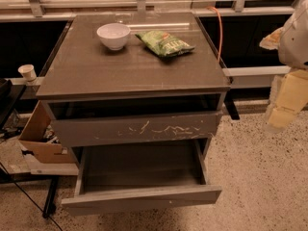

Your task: Close middle drawer

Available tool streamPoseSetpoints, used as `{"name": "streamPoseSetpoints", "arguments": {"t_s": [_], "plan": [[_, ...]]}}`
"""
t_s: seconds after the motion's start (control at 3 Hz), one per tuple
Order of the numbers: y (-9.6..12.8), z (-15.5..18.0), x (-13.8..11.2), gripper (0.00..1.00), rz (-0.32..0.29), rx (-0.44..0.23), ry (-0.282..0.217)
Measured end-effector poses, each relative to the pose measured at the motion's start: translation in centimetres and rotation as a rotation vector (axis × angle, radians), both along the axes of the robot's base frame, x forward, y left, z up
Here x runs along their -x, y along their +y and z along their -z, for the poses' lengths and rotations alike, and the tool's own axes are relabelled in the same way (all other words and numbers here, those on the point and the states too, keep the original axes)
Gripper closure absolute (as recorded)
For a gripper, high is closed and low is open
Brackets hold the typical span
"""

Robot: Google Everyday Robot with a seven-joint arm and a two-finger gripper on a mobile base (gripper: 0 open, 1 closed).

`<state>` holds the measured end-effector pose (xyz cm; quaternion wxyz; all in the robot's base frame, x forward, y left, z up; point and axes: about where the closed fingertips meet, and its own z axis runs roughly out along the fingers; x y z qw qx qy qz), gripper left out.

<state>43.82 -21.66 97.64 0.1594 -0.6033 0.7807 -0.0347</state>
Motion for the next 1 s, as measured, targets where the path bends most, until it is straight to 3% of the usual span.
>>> {"name": "streamPoseSetpoints", "arguments": {"t_s": [0.33, 0.67, 1.0], "plan": [[0.0, 0.0, 0.0, 0.00, 0.000, 0.000, 0.000], [0.0, 0.0, 0.0, 0.14, 0.000, 0.000, -0.001], [0.3, 1.4, 0.5, 0.37, 0.000, -0.023, 0.002]]}}
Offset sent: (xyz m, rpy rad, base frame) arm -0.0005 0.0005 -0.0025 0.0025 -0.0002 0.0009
